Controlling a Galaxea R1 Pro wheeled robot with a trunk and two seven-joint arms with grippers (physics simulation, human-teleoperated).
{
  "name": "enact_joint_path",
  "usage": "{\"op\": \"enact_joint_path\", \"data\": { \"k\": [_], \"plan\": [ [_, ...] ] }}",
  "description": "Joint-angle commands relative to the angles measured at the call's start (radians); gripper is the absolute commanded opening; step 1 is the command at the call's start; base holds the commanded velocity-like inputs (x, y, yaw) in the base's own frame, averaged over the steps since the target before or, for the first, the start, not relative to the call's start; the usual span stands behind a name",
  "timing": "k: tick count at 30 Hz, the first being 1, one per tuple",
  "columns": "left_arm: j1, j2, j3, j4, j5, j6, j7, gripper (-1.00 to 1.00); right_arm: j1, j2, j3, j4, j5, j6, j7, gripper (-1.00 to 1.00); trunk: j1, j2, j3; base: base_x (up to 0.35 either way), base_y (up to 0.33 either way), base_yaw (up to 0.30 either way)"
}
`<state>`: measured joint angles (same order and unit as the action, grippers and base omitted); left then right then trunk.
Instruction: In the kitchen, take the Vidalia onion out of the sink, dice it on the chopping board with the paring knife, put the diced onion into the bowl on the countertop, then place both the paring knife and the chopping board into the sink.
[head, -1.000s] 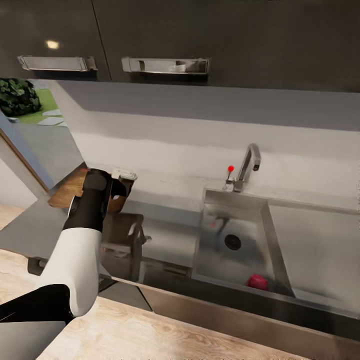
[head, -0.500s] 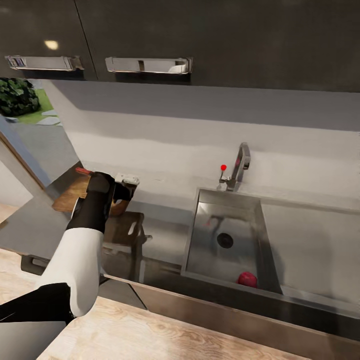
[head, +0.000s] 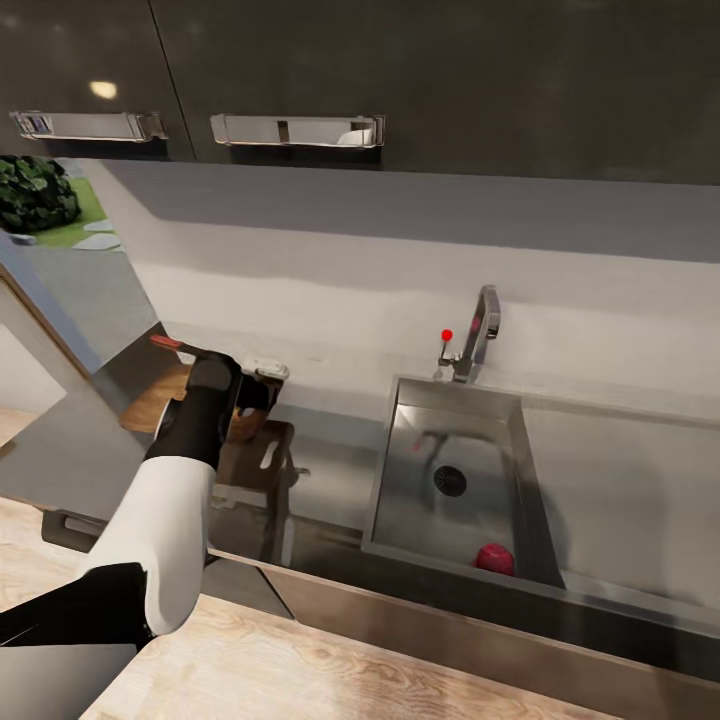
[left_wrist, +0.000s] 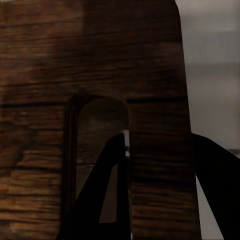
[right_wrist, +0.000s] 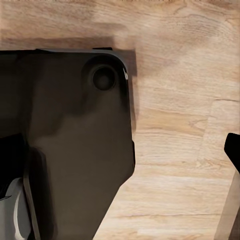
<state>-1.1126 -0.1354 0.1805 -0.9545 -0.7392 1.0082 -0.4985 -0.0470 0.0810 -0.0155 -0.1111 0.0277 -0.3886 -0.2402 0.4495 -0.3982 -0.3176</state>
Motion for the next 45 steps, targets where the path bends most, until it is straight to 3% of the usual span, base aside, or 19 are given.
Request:
{"op": "enact_joint_path", "data": {
  "k": [1,20,31,45],
  "plan": [
    [-0.001,-0.002,0.004,0.000,-0.011,0.001,-0.011,-1.00,-0.001,0.000,-0.001,0.001,0.003,-0.003,-0.004,1.00,0.001,-0.002,-0.002,0.000,0.000,0.000],
    [-0.001,-0.004,0.004,0.014,-0.010,0.000,-0.012,-1.00,-0.001,0.001,-0.001,0.001,0.002,-0.003,-0.004,1.00,0.001,-0.002,-0.002,0.000,-0.003,0.000],
    [-0.001,-0.004,0.004,0.016,-0.009,0.000,-0.012,-1.00,-0.001,0.002,-0.004,0.001,0.000,-0.003,-0.004,1.00,0.001,-0.002,-0.002,0.000,-0.171,-0.002],
    [-0.001,-0.004,0.004,0.016,-0.009,0.000,-0.011,-1.00,-0.001,0.002,-0.006,0.001,-0.002,-0.003,-0.005,1.00,0.001,-0.002,0.006,0.000,-0.014,-0.093]
  ]
}}
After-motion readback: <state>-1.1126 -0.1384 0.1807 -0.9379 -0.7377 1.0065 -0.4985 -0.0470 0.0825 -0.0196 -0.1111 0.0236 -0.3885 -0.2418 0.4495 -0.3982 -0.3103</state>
